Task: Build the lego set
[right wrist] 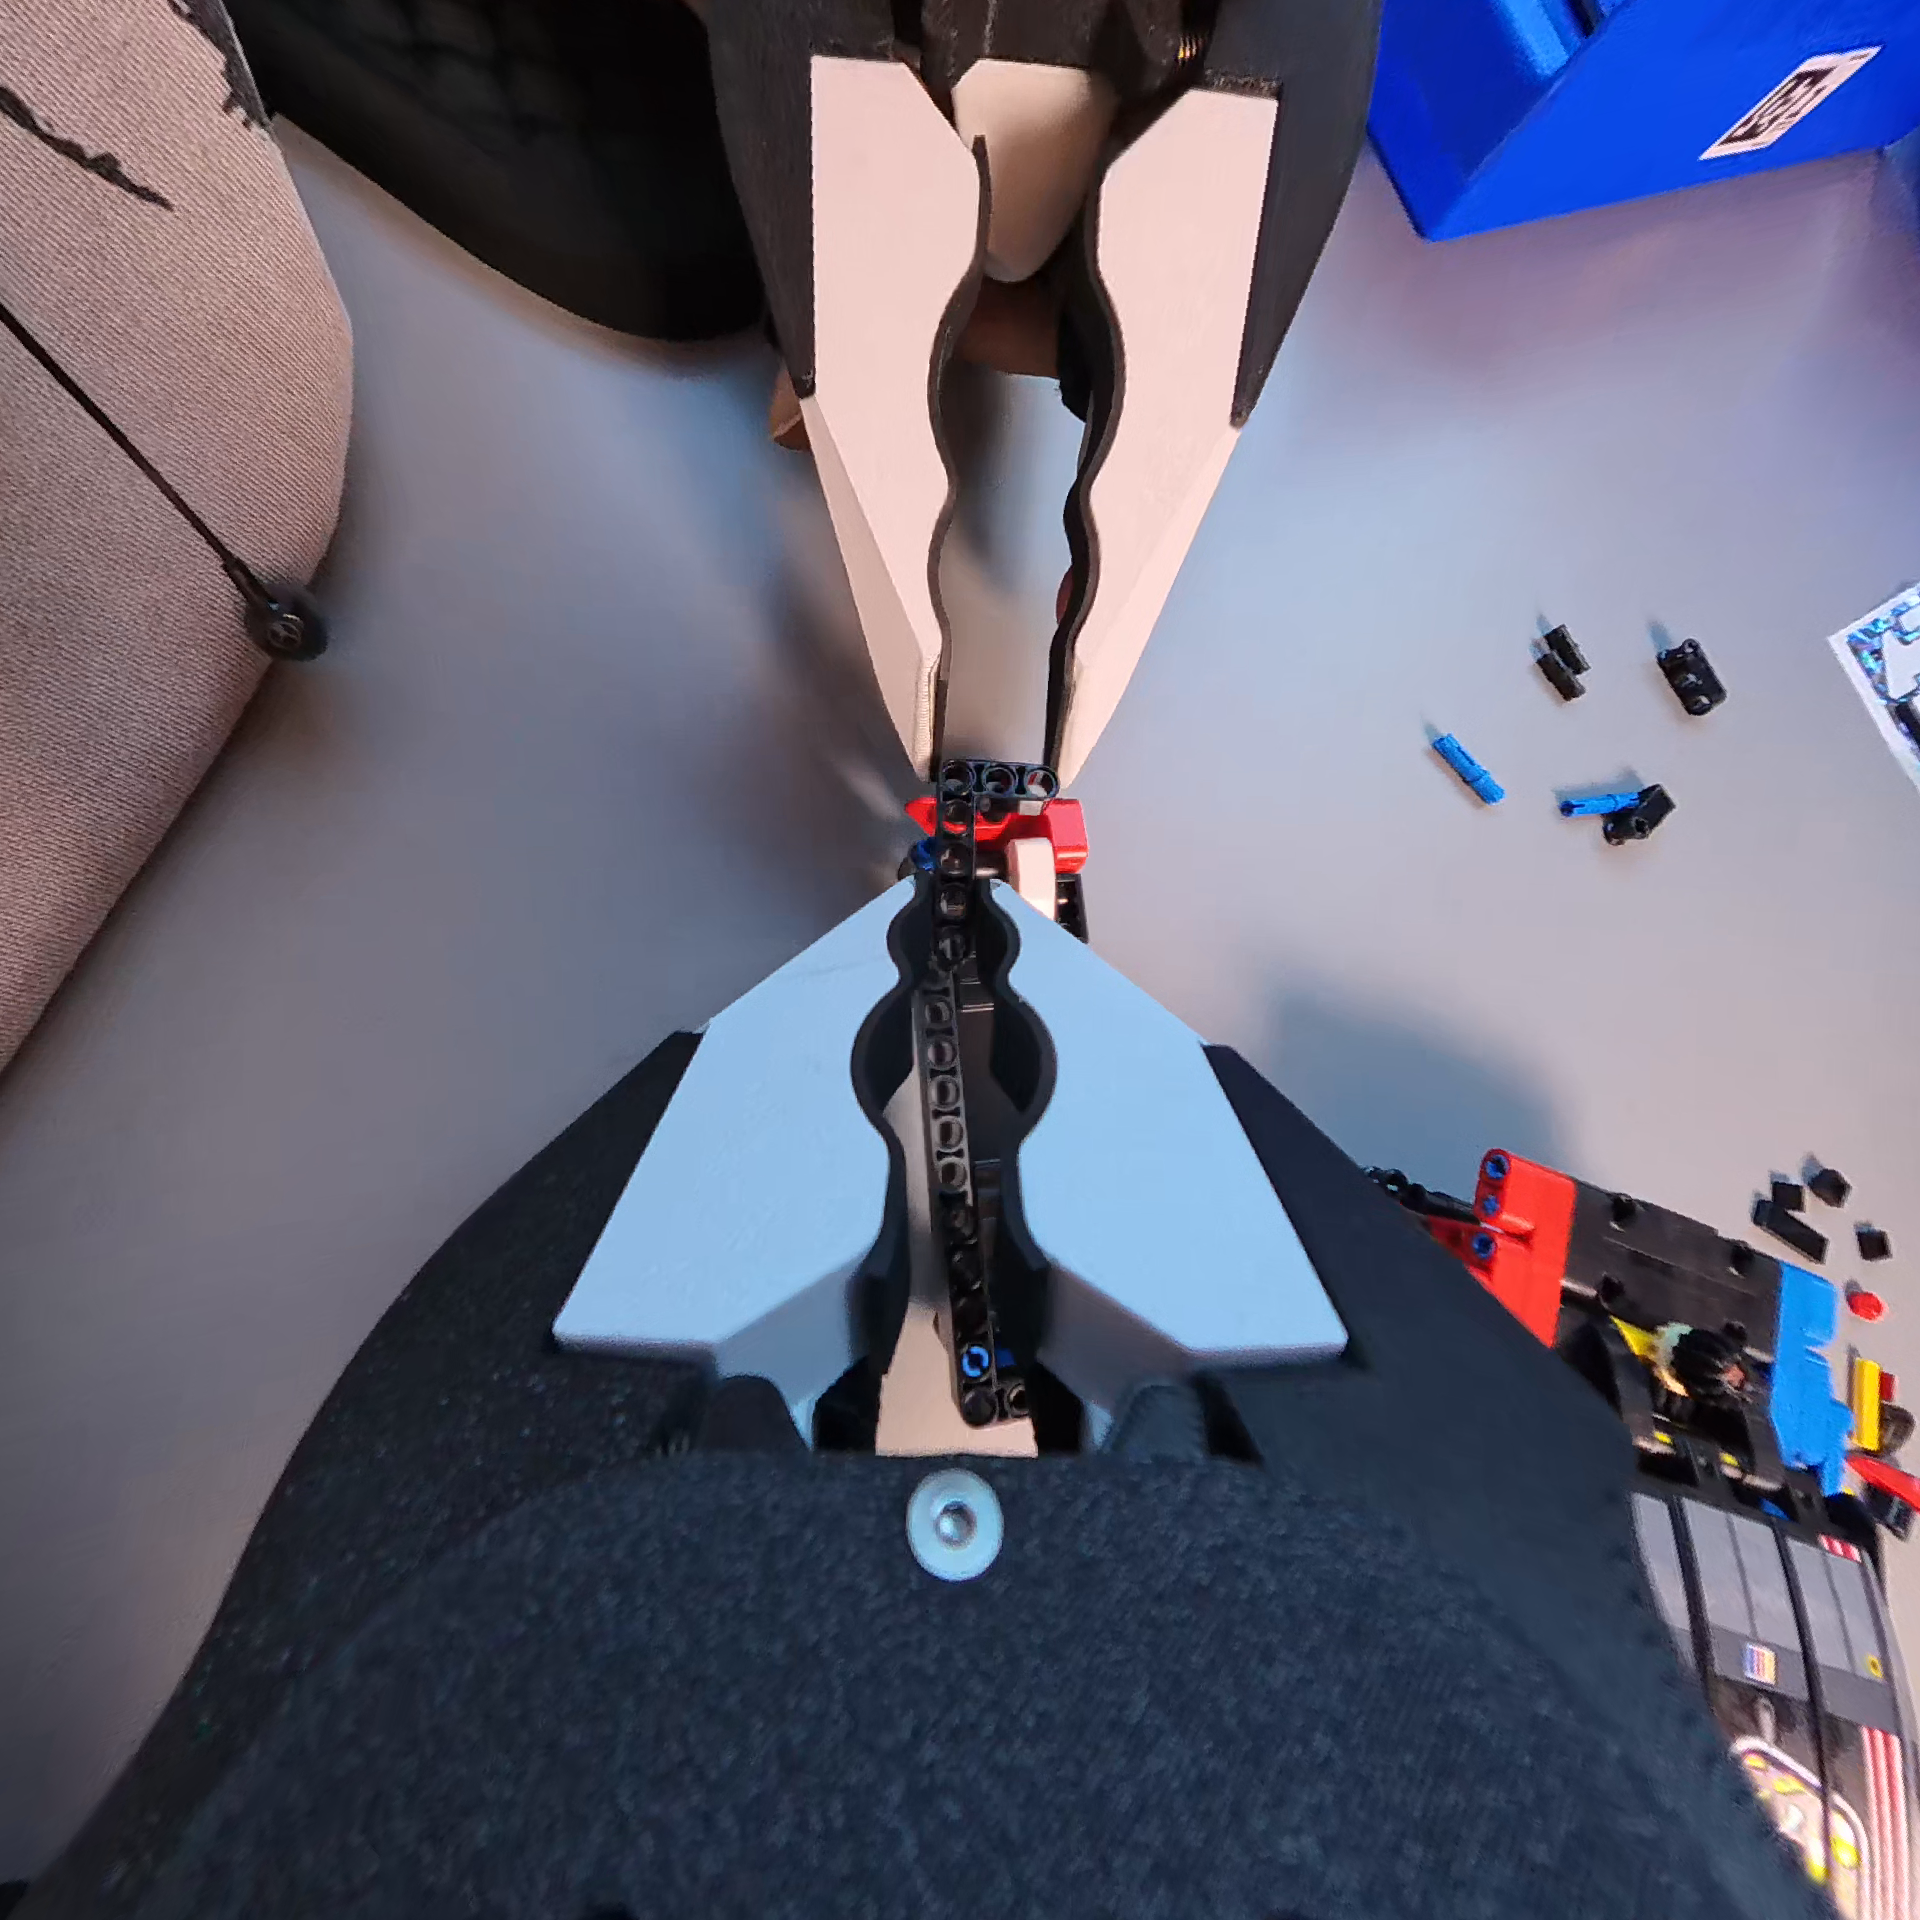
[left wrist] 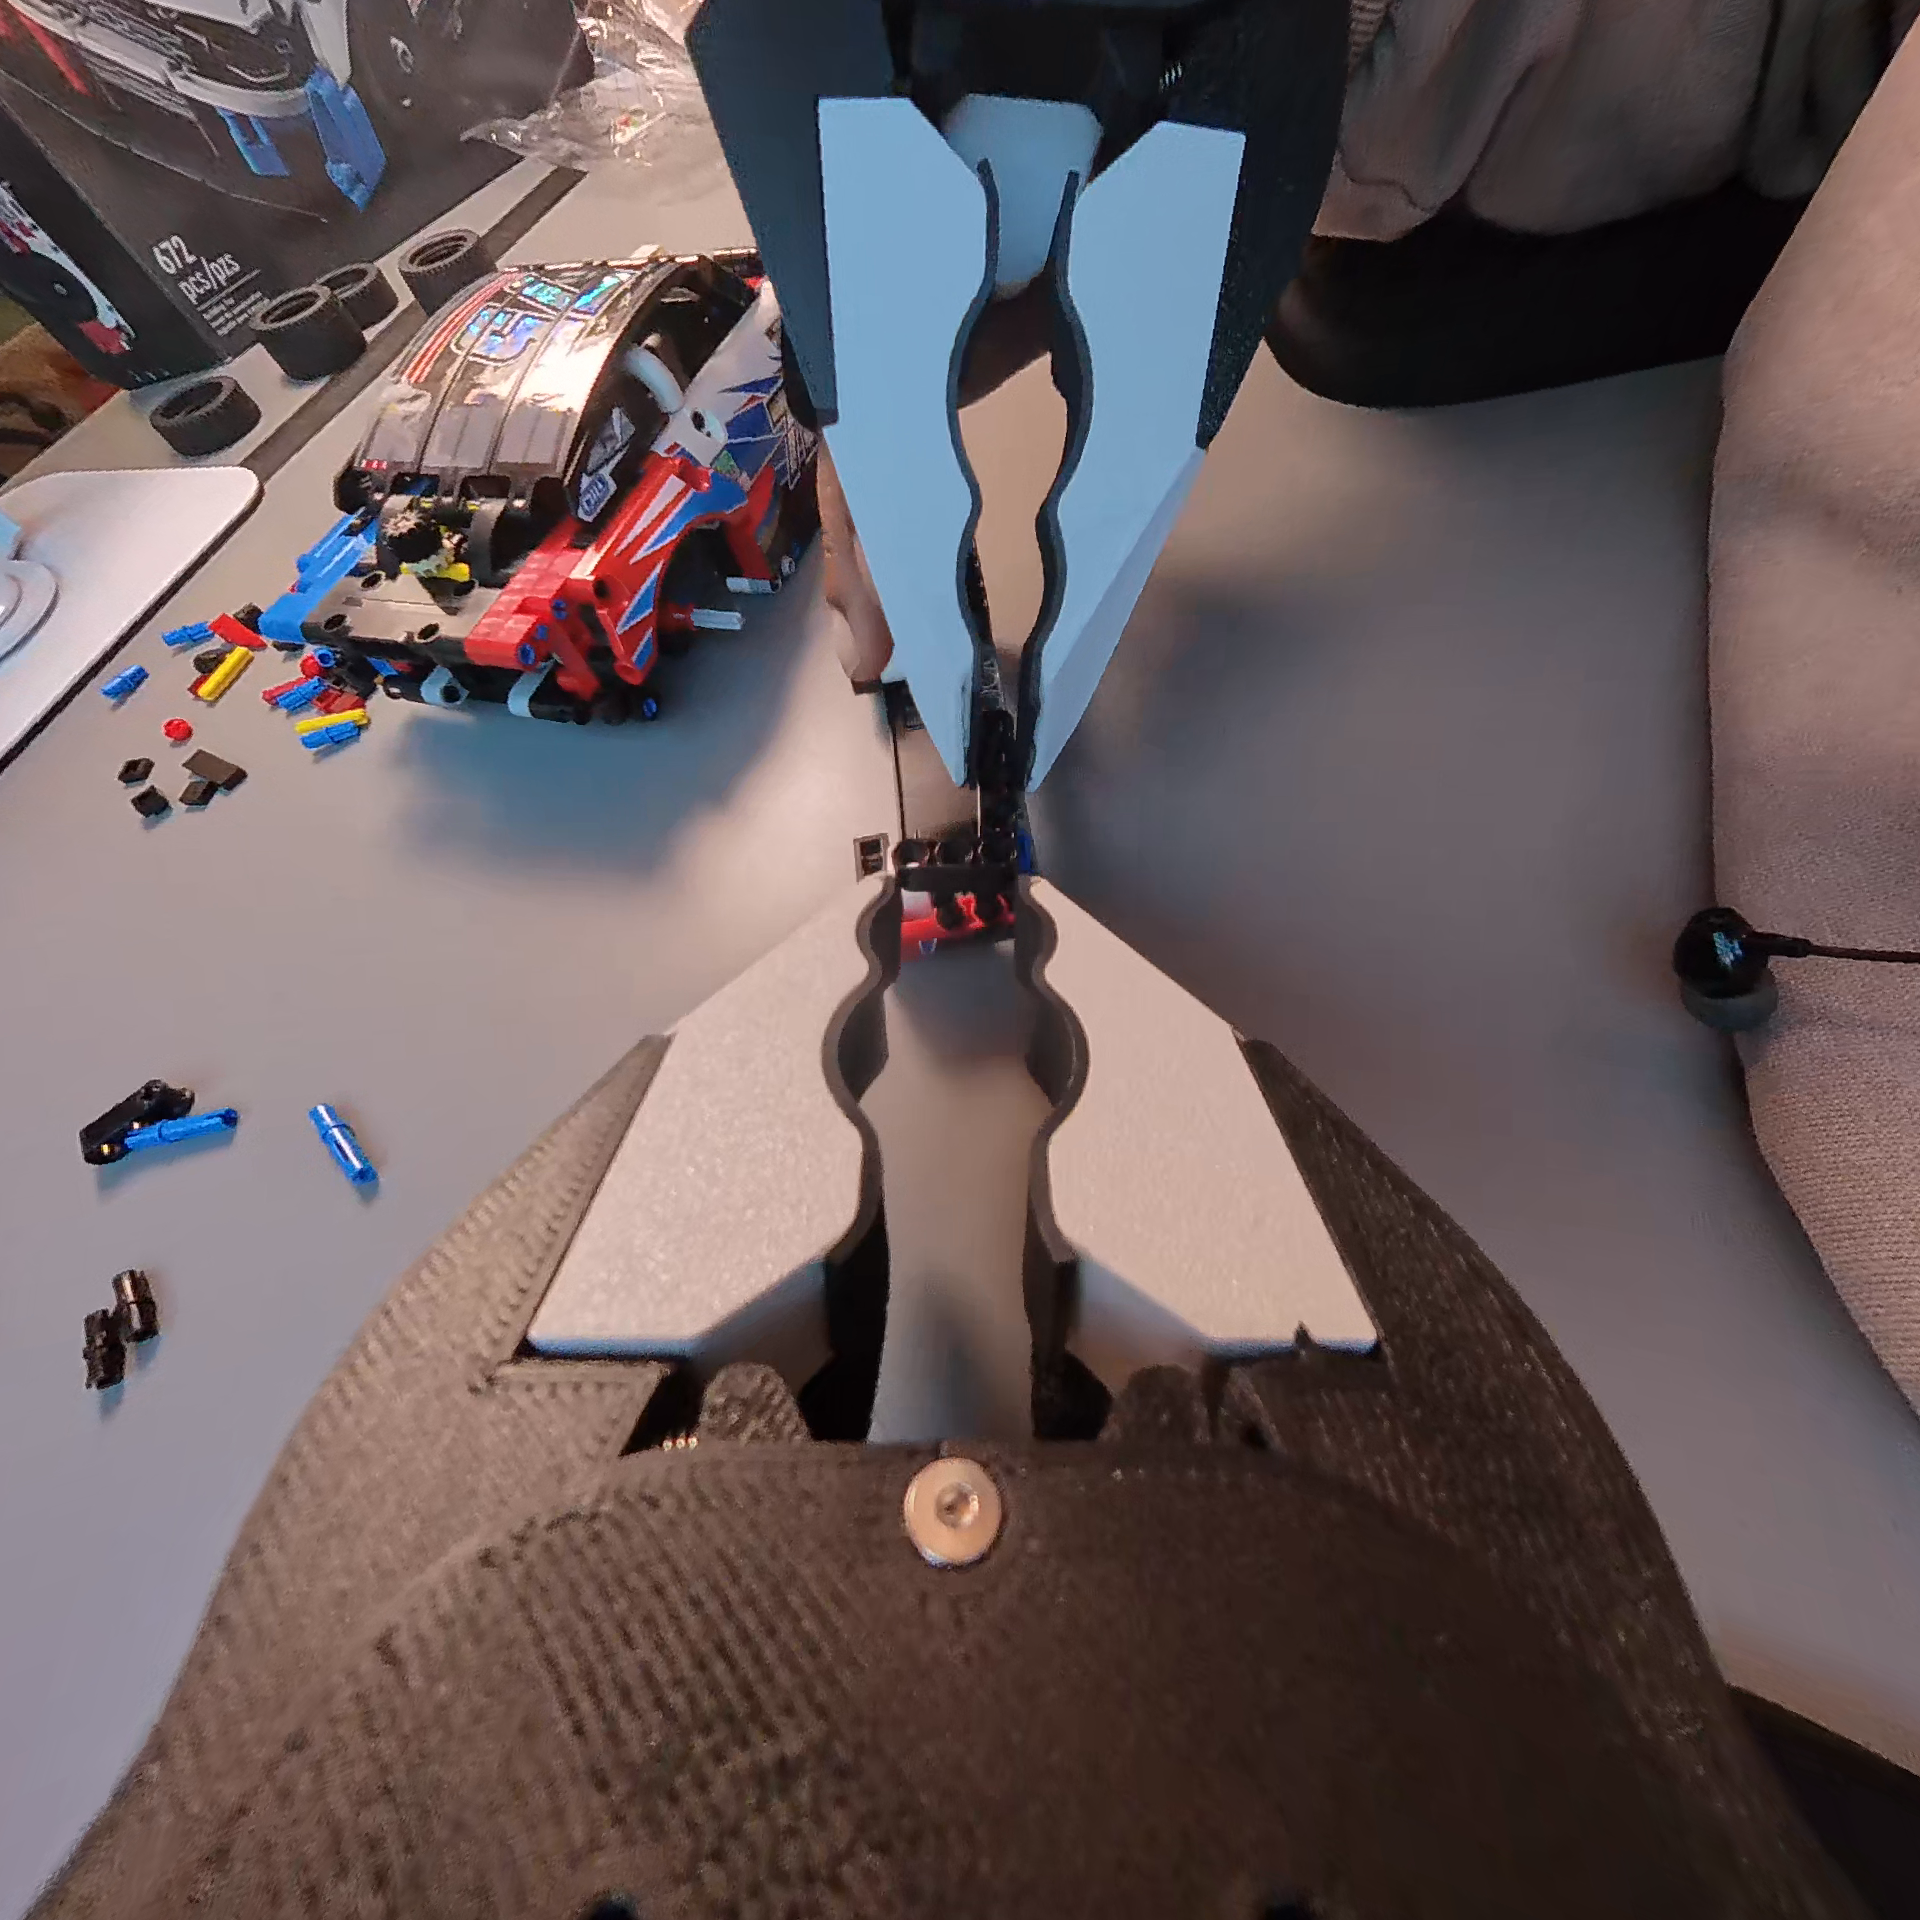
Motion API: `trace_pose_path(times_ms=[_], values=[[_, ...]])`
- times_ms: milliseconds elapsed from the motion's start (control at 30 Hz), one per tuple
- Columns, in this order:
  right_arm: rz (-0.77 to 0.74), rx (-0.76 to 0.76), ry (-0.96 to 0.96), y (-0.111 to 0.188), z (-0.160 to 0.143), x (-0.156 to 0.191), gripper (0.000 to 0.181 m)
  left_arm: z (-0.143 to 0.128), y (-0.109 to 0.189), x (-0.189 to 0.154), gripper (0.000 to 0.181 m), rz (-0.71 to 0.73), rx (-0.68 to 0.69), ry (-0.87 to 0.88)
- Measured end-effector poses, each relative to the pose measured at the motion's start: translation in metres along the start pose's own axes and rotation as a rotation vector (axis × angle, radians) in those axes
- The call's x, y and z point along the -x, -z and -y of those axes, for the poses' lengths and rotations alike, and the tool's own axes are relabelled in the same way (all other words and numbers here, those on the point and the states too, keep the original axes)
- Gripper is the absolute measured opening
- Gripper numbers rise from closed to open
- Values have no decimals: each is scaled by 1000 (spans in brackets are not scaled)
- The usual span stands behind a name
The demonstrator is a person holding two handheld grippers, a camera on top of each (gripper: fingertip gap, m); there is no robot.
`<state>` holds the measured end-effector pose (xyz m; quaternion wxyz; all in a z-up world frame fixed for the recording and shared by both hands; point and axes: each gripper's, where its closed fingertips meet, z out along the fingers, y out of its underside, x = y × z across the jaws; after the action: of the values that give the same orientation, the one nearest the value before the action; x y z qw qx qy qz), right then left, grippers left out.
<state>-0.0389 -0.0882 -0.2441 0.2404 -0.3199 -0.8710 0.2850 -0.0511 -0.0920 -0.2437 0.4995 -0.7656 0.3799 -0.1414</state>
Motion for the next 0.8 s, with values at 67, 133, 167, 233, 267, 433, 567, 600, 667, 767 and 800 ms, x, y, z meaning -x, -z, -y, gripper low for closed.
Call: trace_pose_path(times_ms=[67,133,167,233,267,433,567,600,667,767,800], values=[[3,6,3,-1,-1,1,4,-1,0,-1,19,0,10,-8],[7,9,9,-3,-2,2,4,-3,-1,-2,19,-1,22,-16],[9,10,11,-4,-2,3,4,-4,-1,-2,19,-3,22,-17],[7,11,12,-4,-2,2,4,-2,0,-2,23,-11,12,-8],[7,13,15,-4,-2,2,4,-1,1,-2,27,-12,5,-1],[14,19,29,-5,-1,4,4,3,0,-6,37,-28,-17,-6],[21,24,36,-5,-2,6,4,1,-2,-6,23,-18,-2,-26],[21,26,37,-4,-2,6,4,2,-3,-6,22,-12,-2,-32],[17,28,40,-4,-2,5,5,2,-3,-5,21,-1,-1,-42],[17,32,42,-4,-3,6,4,1,-4,-5,21,3,6,-49],[17,33,42,-4,-3,6,4,1,-4,-5,21,3,11,-49]])
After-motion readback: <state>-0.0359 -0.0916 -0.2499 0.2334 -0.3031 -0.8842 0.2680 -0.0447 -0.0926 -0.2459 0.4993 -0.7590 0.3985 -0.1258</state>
